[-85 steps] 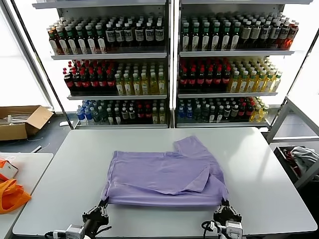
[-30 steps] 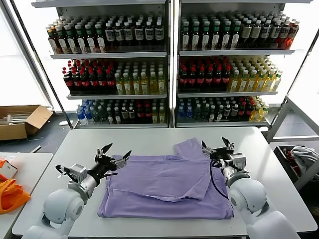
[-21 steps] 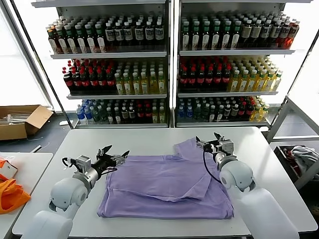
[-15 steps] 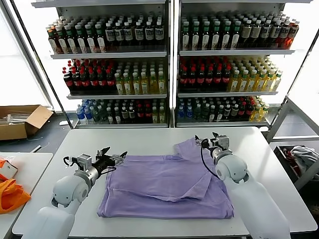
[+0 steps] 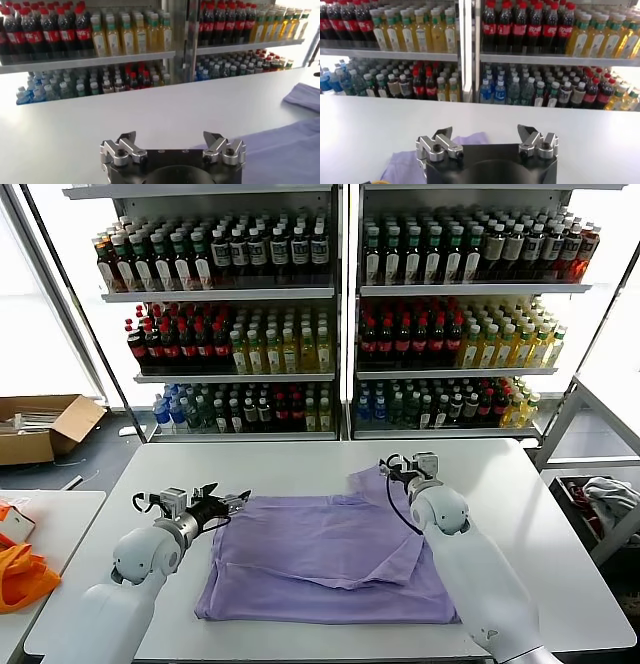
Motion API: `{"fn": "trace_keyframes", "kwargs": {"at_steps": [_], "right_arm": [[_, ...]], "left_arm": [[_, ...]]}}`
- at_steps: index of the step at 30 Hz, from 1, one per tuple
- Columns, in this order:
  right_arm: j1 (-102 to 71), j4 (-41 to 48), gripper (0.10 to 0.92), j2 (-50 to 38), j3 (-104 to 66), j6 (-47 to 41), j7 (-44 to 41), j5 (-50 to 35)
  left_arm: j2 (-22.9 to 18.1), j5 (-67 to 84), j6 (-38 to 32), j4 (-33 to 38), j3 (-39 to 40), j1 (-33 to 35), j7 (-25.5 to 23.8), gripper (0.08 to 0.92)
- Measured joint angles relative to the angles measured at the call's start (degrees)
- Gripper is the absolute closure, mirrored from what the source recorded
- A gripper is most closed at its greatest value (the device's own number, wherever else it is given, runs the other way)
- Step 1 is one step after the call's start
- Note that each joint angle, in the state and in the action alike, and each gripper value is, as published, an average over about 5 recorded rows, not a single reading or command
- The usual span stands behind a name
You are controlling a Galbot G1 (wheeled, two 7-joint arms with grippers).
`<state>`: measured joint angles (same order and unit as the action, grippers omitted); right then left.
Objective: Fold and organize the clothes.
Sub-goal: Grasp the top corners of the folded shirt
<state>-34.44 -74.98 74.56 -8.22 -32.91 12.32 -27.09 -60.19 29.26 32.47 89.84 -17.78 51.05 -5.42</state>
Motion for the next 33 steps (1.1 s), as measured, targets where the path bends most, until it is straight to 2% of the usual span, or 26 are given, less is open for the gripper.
{"fn": "trace_keyframes", "kwargs": {"at_steps": [26,29,33], "right_arm": [[-0.03,4.14,0.205,2.26,-0.28,-0.04,0.05,2.20],[-0.37,4.02,0.242,2.25,-0.23,0.00,0.11,2.28],[-0.80,3.82,0.347,2.21,-0.17,0.01,0.19,2.37]], "left_arm": [[-0.10,0.84,-0.37,-3.93,0.90,-0.35,-0.63,0.177],[-0.14,0.33,-0.52,-4.27,1.25,-0.39,-0.68,0.180],[-0.13,-0.74,-0.82,-4.40,1.87,-0.46,-0.85,0.250]]}}
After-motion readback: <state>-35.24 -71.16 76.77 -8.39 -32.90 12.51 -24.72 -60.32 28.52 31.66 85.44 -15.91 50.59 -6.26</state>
